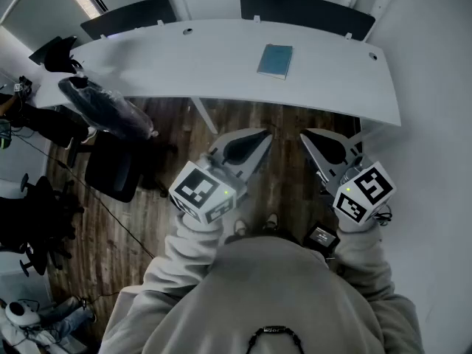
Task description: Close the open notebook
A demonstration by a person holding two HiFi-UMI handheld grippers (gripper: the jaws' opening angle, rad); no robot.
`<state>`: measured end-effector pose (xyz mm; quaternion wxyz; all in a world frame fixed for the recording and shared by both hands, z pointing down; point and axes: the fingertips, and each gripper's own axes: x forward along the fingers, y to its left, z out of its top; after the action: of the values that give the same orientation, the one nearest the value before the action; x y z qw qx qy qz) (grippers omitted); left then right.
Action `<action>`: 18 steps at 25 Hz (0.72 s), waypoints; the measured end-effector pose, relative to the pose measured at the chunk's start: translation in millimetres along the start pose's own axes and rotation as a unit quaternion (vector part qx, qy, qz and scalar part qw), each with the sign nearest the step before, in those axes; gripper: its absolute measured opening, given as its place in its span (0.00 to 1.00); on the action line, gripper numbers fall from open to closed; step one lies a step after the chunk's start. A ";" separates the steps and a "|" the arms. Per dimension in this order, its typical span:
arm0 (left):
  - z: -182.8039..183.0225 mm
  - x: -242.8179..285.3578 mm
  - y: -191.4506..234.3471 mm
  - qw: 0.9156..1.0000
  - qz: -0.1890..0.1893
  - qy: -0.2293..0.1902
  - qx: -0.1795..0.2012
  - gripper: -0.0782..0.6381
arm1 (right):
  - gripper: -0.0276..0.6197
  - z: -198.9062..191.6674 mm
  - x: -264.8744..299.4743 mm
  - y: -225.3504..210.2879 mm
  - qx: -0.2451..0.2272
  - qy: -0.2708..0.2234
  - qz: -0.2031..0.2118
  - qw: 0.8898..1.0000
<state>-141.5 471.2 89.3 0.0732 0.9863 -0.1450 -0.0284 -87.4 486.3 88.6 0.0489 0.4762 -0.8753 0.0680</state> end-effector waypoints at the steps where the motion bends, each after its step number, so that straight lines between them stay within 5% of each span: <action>1: -0.9 1.6 -0.2 1.000 0.003 0.001 0.003 0.11 | 0.07 -1.0 -2.2 -2.3 0.003 -0.001 0.001 1.000; 10: -2.7 21.2 10.0 0.998 0.053 0.016 0.019 0.11 | 0.07 1.1 -27.3 -36.5 0.021 -0.022 -0.010 1.000; 18: 10.4 38.8 0.9 0.999 0.037 -0.006 0.005 0.11 | 0.07 13.3 -38.2 -50.7 0.056 -0.051 0.014 0.997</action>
<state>-105.4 457.6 77.8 0.0689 0.9804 -0.1819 -0.0305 -24.4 488.5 73.5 -0.0234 0.4687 -0.8781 0.0933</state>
